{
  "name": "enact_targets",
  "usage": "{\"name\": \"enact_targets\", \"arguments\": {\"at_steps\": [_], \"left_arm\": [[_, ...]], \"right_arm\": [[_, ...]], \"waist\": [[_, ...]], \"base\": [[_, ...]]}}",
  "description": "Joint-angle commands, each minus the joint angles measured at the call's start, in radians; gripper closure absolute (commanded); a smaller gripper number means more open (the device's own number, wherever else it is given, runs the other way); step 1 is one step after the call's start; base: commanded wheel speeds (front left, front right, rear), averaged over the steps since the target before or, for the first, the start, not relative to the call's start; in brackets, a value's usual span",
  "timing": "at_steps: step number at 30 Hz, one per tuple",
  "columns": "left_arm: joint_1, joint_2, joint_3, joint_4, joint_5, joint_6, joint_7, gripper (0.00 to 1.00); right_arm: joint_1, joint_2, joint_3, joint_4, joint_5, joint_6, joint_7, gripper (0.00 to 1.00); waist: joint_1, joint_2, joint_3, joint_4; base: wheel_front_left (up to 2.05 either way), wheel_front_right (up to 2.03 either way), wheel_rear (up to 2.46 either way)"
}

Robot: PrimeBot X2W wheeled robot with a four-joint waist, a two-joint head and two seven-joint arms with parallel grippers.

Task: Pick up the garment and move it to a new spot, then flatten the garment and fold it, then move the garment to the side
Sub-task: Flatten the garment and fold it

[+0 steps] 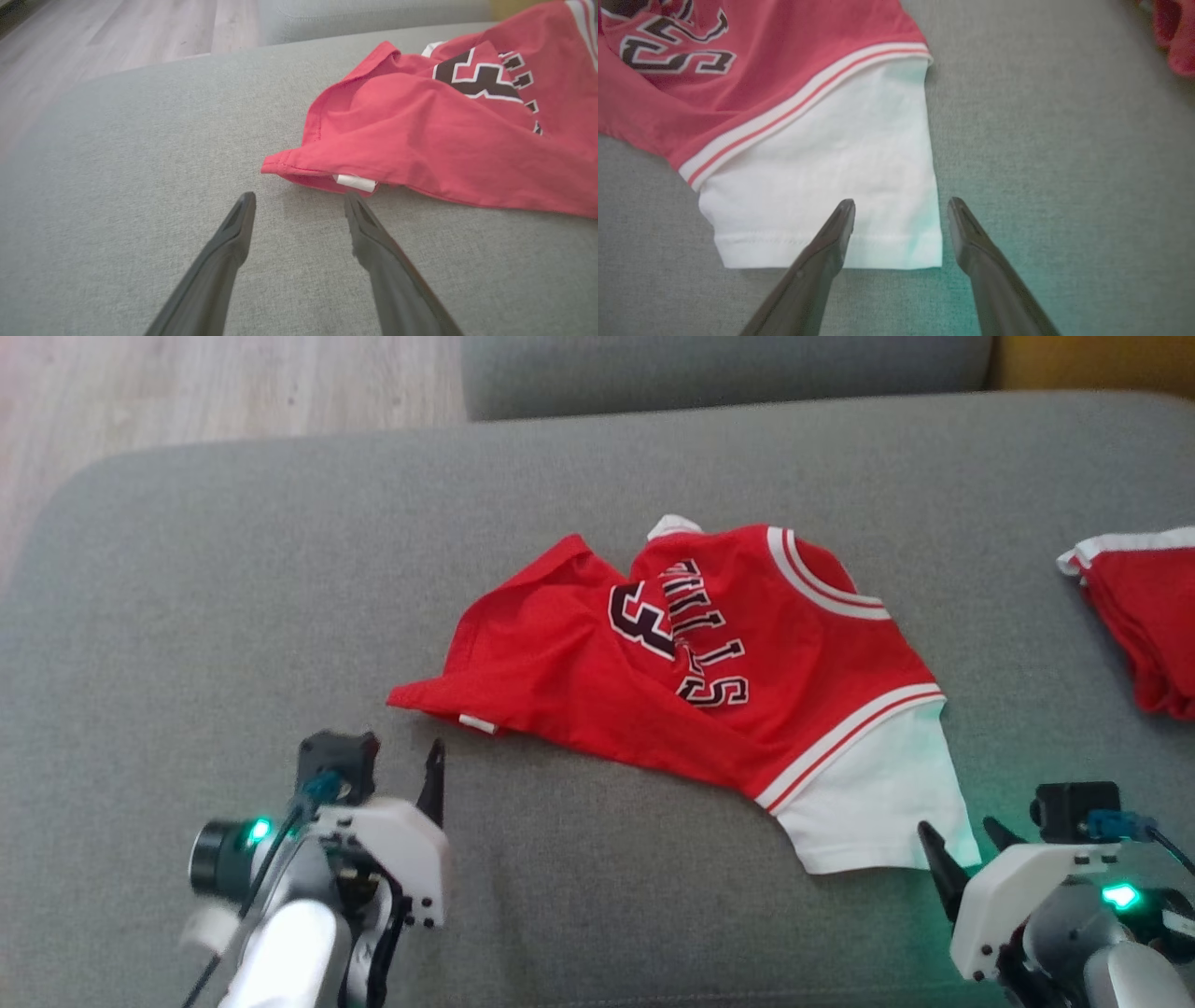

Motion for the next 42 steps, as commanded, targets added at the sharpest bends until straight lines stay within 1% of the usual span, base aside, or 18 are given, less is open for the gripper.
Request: {"name": "enact_targets", "arguments": {"at_steps": [1, 4, 5, 10, 14, 17, 23, 26, 33, 38, 39, 41, 42], "left_arm": [[-0.065, 0.025, 0.025, -0.029, 0.011, -0.01, 0.021, 0.0], [-0.105, 0.056, 0.011, -0.029, 0.027, -0.035, 0.067, 0.0], [-0.105, 0.056, 0.011, -0.029, 0.027, -0.035, 0.067, 0.0], [-0.165, 0.117, 0.003, -0.043, 0.047, -0.075, 0.124, 0.0], [-0.211, 0.152, 0.0, -0.029, 0.051, -0.106, 0.16, 0.0], [-0.239, 0.16, 0.002, -0.009, 0.039, -0.122, 0.189, 0.0], [-0.279, 0.156, 0.007, 0.03, 0.004, -0.138, 0.257, 0.0], [-0.29, 0.156, 0.007, 0.037, -0.006, -0.142, 0.271, 0.0], [-0.31, 0.156, 0.006, 0.049, -0.05, -0.171, 0.332, 0.0], [-0.323, 0.165, 0.007, 0.053, -0.062, -0.177, 0.354, 0.01], [-0.325, 0.166, 0.006, 0.054, -0.063, -0.178, 0.358, 0.02], [-0.326, 0.169, 0.005, 0.056, -0.066, -0.179, 0.364, 0.1], [-0.327, 0.17, 0.004, 0.057, -0.068, -0.18, 0.368, 0.17]], "right_arm": [[-0.041, -0.027, 0.031, -0.035, 0.016, 0.007, 0.005, 0.0], [-0.05, -0.03, 0.045, -0.032, 0.035, 0.007, 0.003, 0.0], [-0.05, -0.03, 0.045, -0.032, 0.035, 0.007, 0.003, 0.0], [-0.063, -0.035, 0.06, -0.016, 0.048, 0.007, -0.007, 0.0], [-0.082, -0.036, 0.075, -0.005, 0.057, 0.007, -0.008, 0.0], [-0.096, -0.037, 0.085, 0.002, 0.066, 0.007, -0.007, 0.0], [-0.107, -0.049, 0.111, 0.004, 0.089, 0.007, 0.004, 0.0], [-0.107, -0.056, 0.119, 0.001, 0.096, 0.007, 0.007, 0.0], [-0.108, -0.065, 0.124, -0.005, 0.107, 0.007, 0.009, 0.0], [-0.114, -0.067, 0.129, -0.011, 0.112, 0.007, 0.013, 0.0], [-0.115, -0.068, 0.13, -0.011, 0.113, 0.007, 0.015, 0.0], [-0.116, -0.07, 0.132, -0.013, 0.115, 0.007, 0.017, 0.0], [-0.116, -0.071, 0.132, -0.013, 0.116, 0.007, 0.018, 0.0]], "waist": [[0.0, 0.0, 0.024, -0.002], [0.0, 0.0, 0.038, -0.006], [0.0, 0.0, 0.038, -0.006], [0.0, 0.0, 0.061, -0.013], [0.0, 0.0, 0.084, -0.021], [0.0, 0.0, 0.1, -0.026], [0.0, 0.0, 0.121, -0.032], [0.0, 0.0, 0.126, -0.036], [0.0, 0.0, 0.134, -0.04], [0.0, 0.0, 0.143, -0.045], [0.0, 0.0, 0.144, -0.046], [0.0, 0.0, 0.147, -0.047], [0.0, 0.0, 0.149, -0.048]], "base": [[0.0, 0.0, 0.0], [0.0, 0.0, 0.0], [0.0, 0.0, 0.0], [0.0, 0.0, 0.0], [0.0, 0.0, 0.0], [0.0, 0.0, 0.0], [0.0, 0.0, 0.0], [0.0, 0.0, 0.0], [0.0, 0.0, 0.0], [0.0, 0.0, 0.0], [0.0, 0.0, 0.0], [0.0, 0.0, 0.0], [0.0, 0.0, 0.0]]}}
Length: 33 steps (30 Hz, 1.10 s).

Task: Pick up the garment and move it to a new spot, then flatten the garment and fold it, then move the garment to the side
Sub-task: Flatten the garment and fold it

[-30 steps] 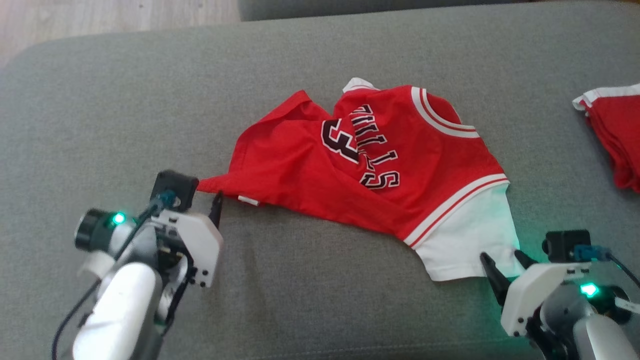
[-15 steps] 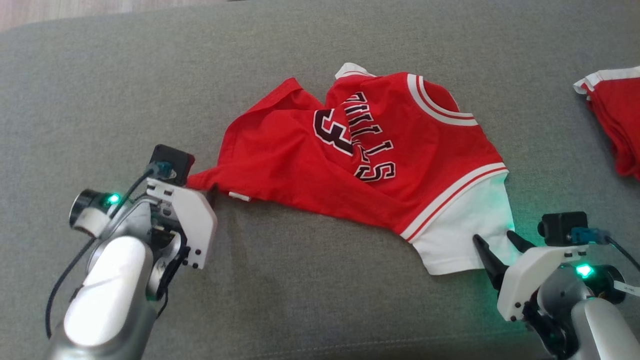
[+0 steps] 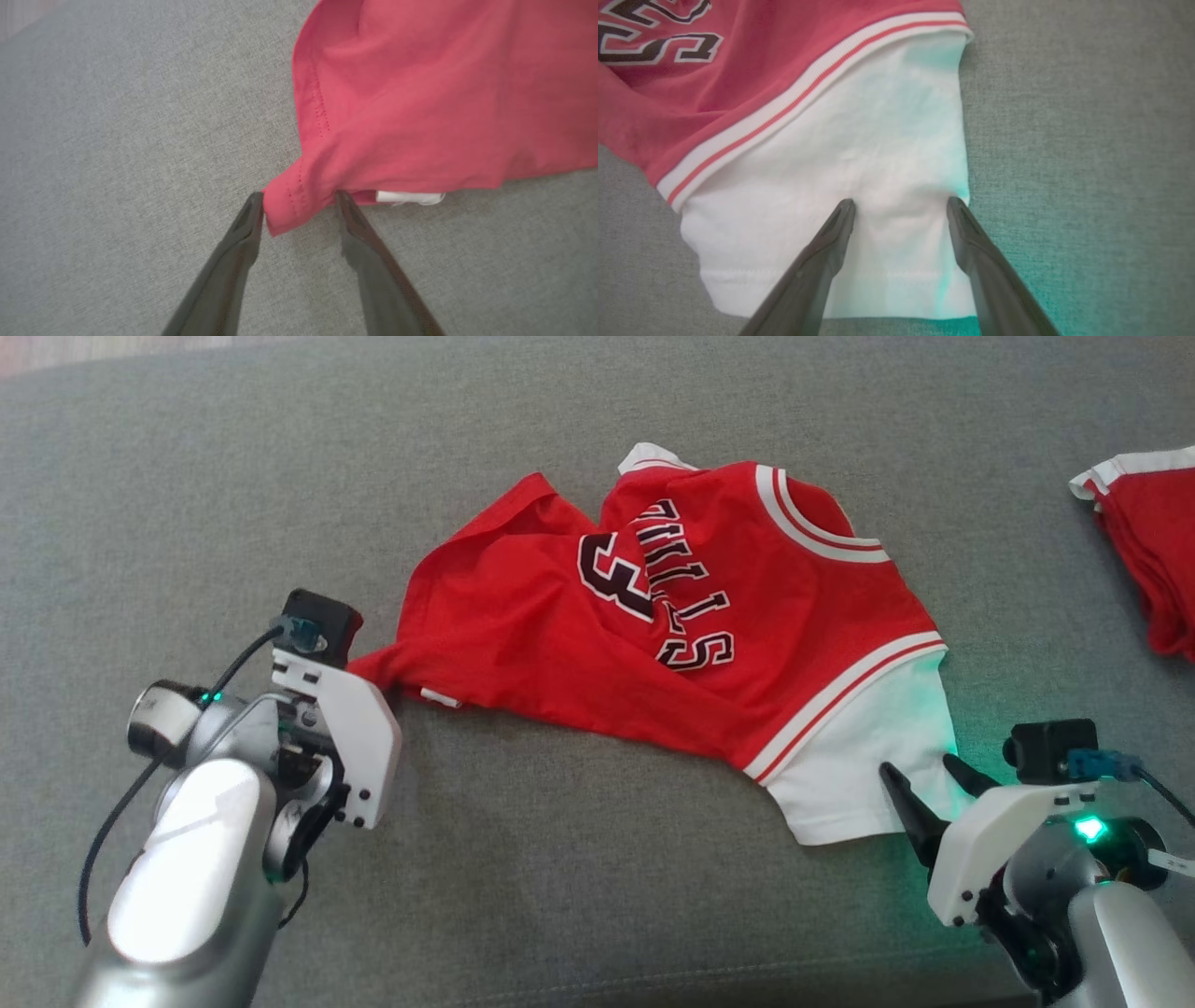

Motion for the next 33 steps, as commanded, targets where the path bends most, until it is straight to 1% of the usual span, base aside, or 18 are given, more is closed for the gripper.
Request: {"name": "enact_targets", "arguments": {"at_steps": [1, 3, 5, 6, 7, 8, 9, 14, 25, 28, 33], "left_arm": [[-0.056, 0.036, 0.042, -0.031, -0.006, -0.002, 0.006, 0.27], [-0.057, 0.038, 0.039, -0.03, -0.006, -0.002, 0.01, 0.57], [-0.057, 0.04, 0.036, -0.03, -0.007, -0.002, 0.011, 0.68], [-0.058, 0.04, 0.035, -0.029, -0.009, -0.003, 0.011, 0.82], [-0.058, 0.04, 0.035, -0.029, -0.009, -0.003, 0.011, 0.82], [-0.058, 0.04, 0.033, -0.029, -0.01, -0.004, 0.011, 0.96], [-0.059, 0.039, 0.031, -0.028, -0.011, -0.005, 0.01, 1.0], [-0.061, 0.038, 0.025, -0.025, -0.019, -0.009, 0.01, 1.0], [-0.022, 0.046, 0.02, -0.049, -0.047, -0.011, 0.001, 1.0], [-0.014, 0.048, 0.017, -0.058, -0.053, -0.012, 0.003, 1.0], [-0.007, 0.05, 0.013, -0.071, -0.06, -0.01, 0.008, 1.0]], "right_arm": [[-0.014, -0.02, 0.024, -0.017, 0.01, 0.007, 0.01, 0.0], [-0.014, -0.023, 0.025, -0.018, 0.012, 0.007, 0.014, 0.0], [-0.014, -0.025, 0.027, -0.019, 0.016, 0.007, 0.018, 0.0], [-0.014, -0.026, 0.028, -0.02, 0.019, 0.007, 0.02, 0.0], [-0.014, -0.026, 0.028, -0.02, 0.019, 0.007, 0.02, 0.0], [-0.014, -0.027, 0.029, -0.021, 0.022, 0.007, 0.023, 0.0], [-0.013, -0.029, 0.032, -0.021, 0.025, 0.007, 0.028, 0.0], [-0.012, -0.038, 0.038, -0.021, 0.034, 0.007, 0.045, 0.0], [0.046, -0.065, -0.01, -0.085, 0.026, 0.007, 0.077, 0.0], [0.061, -0.067, -0.005, -0.091, 0.023, 0.007, 0.092, 0.0], [0.061, -0.052, 0.017, -0.077, 0.026, 0.007, 0.11, 0.0]], "waist": [[0.0, 0.0, 0.003, -0.001], [0.0, 0.0, 0.006, -0.001], [0.0, 0.0, 0.01, -0.002], [0.0, 0.0, 0.012, -0.002], [0.0, 0.0, 0.012, -0.002], [0.0, 0.0, 0.014, -0.002], [0.0, 0.0, 0.015, -0.002], [0.0, 0.0, 0.018, -0.001], [0.0, 0.0, -0.012, -0.001], [0.0, 0.0, -0.017, 0.002], [0.0, 0.0, -0.022, 0.008]], "base": [[0.0, 0.0, 0.0], [0.0, 0.0, 0.0], [0.0, 0.0, 0.0], [0.0, 0.0, 0.0], [0.0, 0.0, 0.0], [0.0, 0.0, 0.0], [0.0, 0.0, 0.0], [0.0, 0.0, 0.0], [0.0, 0.0, 0.0], [0.0, 0.0, 0.0], [0.0, 0.0, 0.0]]}}
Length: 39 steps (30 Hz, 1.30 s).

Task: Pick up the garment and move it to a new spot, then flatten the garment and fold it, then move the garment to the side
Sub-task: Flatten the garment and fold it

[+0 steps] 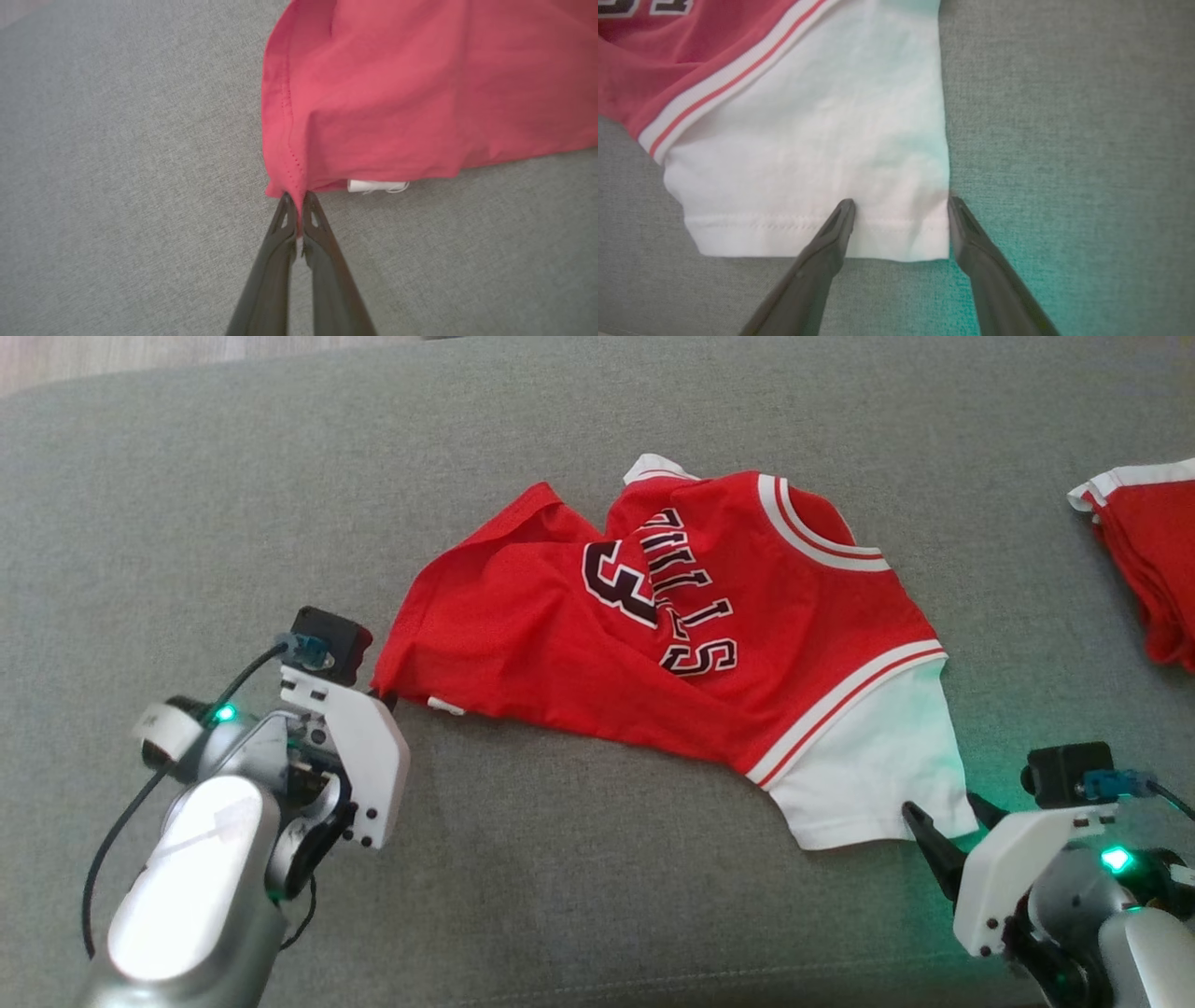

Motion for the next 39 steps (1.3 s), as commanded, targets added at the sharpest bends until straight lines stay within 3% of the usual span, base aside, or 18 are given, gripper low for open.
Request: {"name": "enact_targets", "arguments": {"at_steps": [1, 6, 7, 8, 10, 18, 25, 33, 39], "left_arm": [[-0.033, 0.035, 0.034, -0.045, -0.007, 0.001, 0.002, 1.0], [-0.028, 0.035, 0.028, -0.069, -0.015, 0.002, 0.007, 1.0], [-0.027, 0.036, 0.027, -0.073, -0.016, 0.003, 0.007, 1.0], [-0.027, 0.036, 0.027, -0.077, -0.017, 0.004, 0.007, 1.0], [-0.026, 0.035, 0.025, -0.085, -0.019, 0.005, 0.007, 1.0], [-0.013, 0.019, 0.032, -0.116, -0.054, 0.008, -0.011, 1.0], [0.049, 0.031, 0.102, -0.253, -0.159, 0.006, -0.01, 1.0], [0.089, 0.06, 0.196, -0.544, -0.315, 0.002, 0.057, 1.0], [0.057, 0.06, 0.283, -0.729, -0.478, 0.014, 0.12, 1.0]], "right_arm": [[-0.006, -0.007, 0.029, -0.014, -0.008, 0.007, 0.008, 0.0], [-0.015, -0.006, 0.047, -0.002, -0.003, 0.007, 0.014, 0.0], [-0.015, -0.008, 0.05, 0.001, -0.004, 0.007, 0.016, 0.11], [-0.018, -0.01, 0.053, 0.006, -0.008, 0.007, 0.018, 0.37], [-0.026, -0.01, 0.064, 0.019, -0.005, 0.007, 0.026, 1.0], [-0.06, -0.007, 0.068, -0.006, 0.066, 0.007, -0.018, 1.0], [-0.076, 0.023, -0.086, -0.261, 0.273, 0.007, -0.072, 1.0], [-0.135, 0.017, -0.287, -0.596, 0.414, 0.007, 0.072, 1.0], [-0.274, 0.025, -0.415, -0.716, 0.469, 0.007, 0.191, 1.0]], "waist": [[0.0, 0.0, -0.002, 0.002], [0.0, 0.0, -0.001, 0.011], [0.0, 0.0, 0.001, 0.013], [0.0, 0.0, 0.002, 0.014], [0.0, 0.0, 0.005, 0.016], [0.0, 0.0, -0.014, 0.022], [0.0, 0.0, -0.085, 0.001], [0.0, 0.0, -0.165, -0.009], [0.0, 0.0, -0.18, -0.006]], "base": [[0.0, 0.0, 0.0], [0.0, 0.0, 0.0], [0.0, 0.0, 0.0], [0.0, 0.0, 0.0], [0.0, 0.0, 0.0], [0.0, 0.0, 0.0], [0.0, 0.0, 0.0], [0.0, 0.0, 0.0], [0.0, 0.0, 0.0]]}}
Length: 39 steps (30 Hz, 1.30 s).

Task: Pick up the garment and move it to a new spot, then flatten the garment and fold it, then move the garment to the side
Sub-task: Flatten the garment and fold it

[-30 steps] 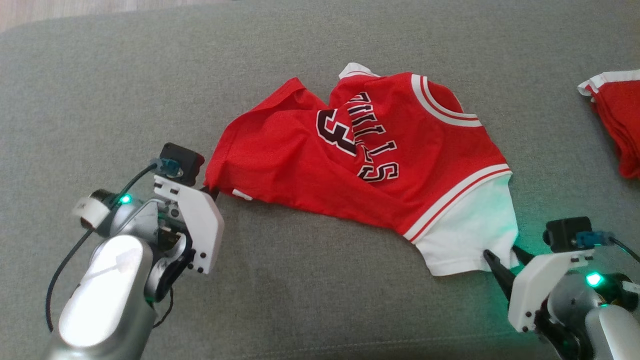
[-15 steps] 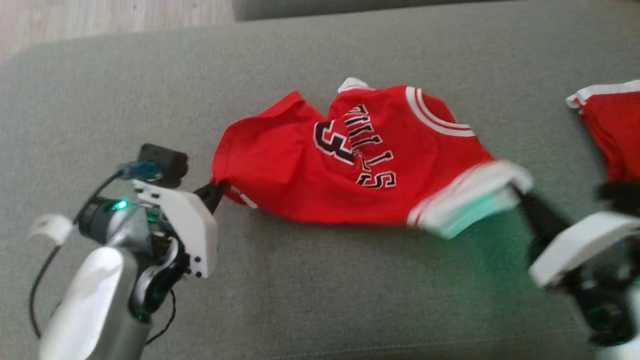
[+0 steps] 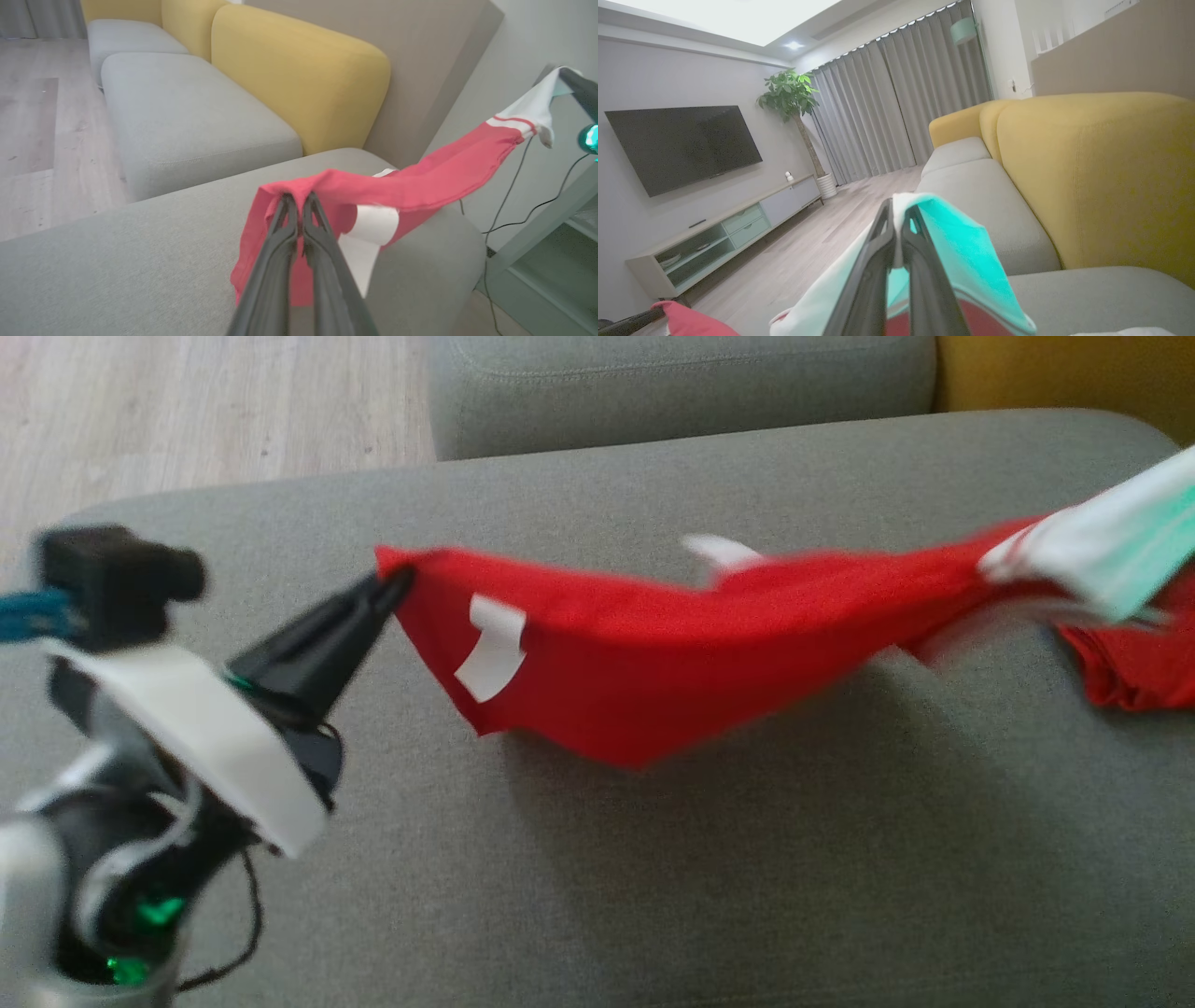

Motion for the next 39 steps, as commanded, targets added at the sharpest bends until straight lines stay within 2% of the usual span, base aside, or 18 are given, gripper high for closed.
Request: {"name": "enact_targets", "arguments": {"at_steps": [1, 5, 8, 12, 15, 17, 19, 22, 23, 24, 26, 29, 31, 35, 37, 39], "left_arm": [[-0.083, 0.028, 0.067, -0.053, -0.024, 0.007, 0.015, 1.0], [-0.165, 0.029, 0.094, -0.085, -0.091, 0.022, 0.057, 1.0], [-0.259, 0.032, 0.081, -0.032, -0.094, 0.027, 0.085, 1.0], [-0.436, 0.015, 0.035, 0.154, -0.021, 0.042, 0.084, 1.0], [-0.585, -0.022, -0.004, 0.35, 0.075, 0.082, 0.044, 1.0], [-0.694, -0.049, -0.035, 0.489, 0.15, 0.103, -0.007, 1.0], [-0.807, -0.079, -0.044, 0.608, 0.22, 0.132, -0.102, 1.0], [-0.972, -0.111, -0.044, 0.747, 0.324, 0.165, -0.329, 1.0], [-1.01, -0.122, -0.052, 0.798, 0.348, 0.165, -0.395, 1.0], [-1.01, -0.122, -0.052, 0.798, 0.348, 0.165, -0.395, 1.0], [-1.063, -0.143, -0.067, 0.892, 0.377, 0.157, -0.51, 1.0], [-1.099, -0.165, -0.098, 1.022, 0.413, 0.145, -0.632, 1.0], [-1.079, -0.182, -0.113, 1.107, 0.413, 0.132, -0.674, 1.0], [-0.945, -0.184, -0.151, 1.224, 0.406, 0.079, -0.716, 1.0], [-0.861, -0.181, -0.169, 1.245, 0.396, 0.047, -0.711, 1.0], [-0.771, -0.177, -0.164, 1.236, 0.37, 0.032, -0.71, 1.0]], "right_arm": [[-0.084, -0.015, -0.001, -0.034, 0.011, 0.007, 0.027, 1.0], [-0.234, -0.01, -0.034, 0.011, -0.011, 0.007, 0.089, 1.0], [-0.352, -0.006, -0.028, 0.102, -0.071, 0.007, 0.11, 1.0], [-0.528, 0.017, 0.033, 0.284, -0.195, 0.007, 0.073, 1.0], [-0.66, 0.037, 0.089, 0.448, -0.307, 0.007, 0.008, 1.0], [-0.761, 0.053, 0.107, 0.559, -0.373, 0.007, -0.052, 1.0], [-0.874, 0.071, 0.119, 0.661, -0.421, 0.007, -0.139, 1.0], [-1.031, 0.088, 0.16, 0.782, -0.47, 0.007, -0.296, 1.0], [-1.067, 0.091, 0.176, 0.824, -0.472, 0.007, -0.341, 1.0], [-1.067, 0.091, 0.176, 0.824, -0.472, 0.007, -0.341, 1.0], [-1.116, 0.093, 0.214, 0.898, -0.471, 0.007, -0.411, 1.0], [-1.122, 0.082, 0.274, 0.981, -0.434, 0.007, -0.482, 1.0], [-1.069, 0.06, 0.323, 1.022, -0.405, 0.007, -0.514, 1.0], [-0.842, 0.016, 0.444, 1.054, -0.324, 0.007, -0.551, 1.0], [-0.71, -0.015, 0.481, 1.036, -0.27, 0.007, -0.541, 1.0], [-0.578, -0.046, 0.51, 0.995, -0.222, 0.007, -0.528, 1.0]], "waist": [[0.0, 0.0, 0.007, 0.003], [0.0, 0.0, 0.048, 0.014], [0.0, 0.0, 0.101, 0.032], [0.0, 0.0, 0.175, 0.055], [0.0, 0.0, 0.225, 0.07], [0.0, 0.0, 0.26, 0.078], [0.0, 0.0, 0.297, 0.081], [0.0, 0.0, 0.355, 0.075], [0.0, 0.0, 0.368, 0.073], [0.0, 0.0, 0.368, 0.073], [0.0, 0.0, 0.394, 0.071], [0.0, 0.0, 0.427, 0.067], [0.0, 0.0, 0.428, 0.064], [0.0, 0.0, 0.367, 0.05], [0.0, 0.0, 0.338, 0.054], [0.0, 0.0, 0.312, 0.054]], "base": [[0.0, 0.0, 0.0], [0.0, 0.0, 0.0], [0.0, 0.0, 0.0], [0.0, 0.0, 0.0], [0.0, 0.0, 0.0], [0.0, 0.0, 0.0], [0.0, 0.0, 0.0], [0.0, 0.0, 0.0], [0.0, 0.0, 0.0], [0.0, 0.0, 0.0], [0.0, 0.0, 0.0], [0.0, 0.0, 0.0], [0.0, 0.0, 0.0], [0.0, 0.0, 0.0], [0.0, 0.0, 0.0], [0.0, 0.0, 0.0]]}}
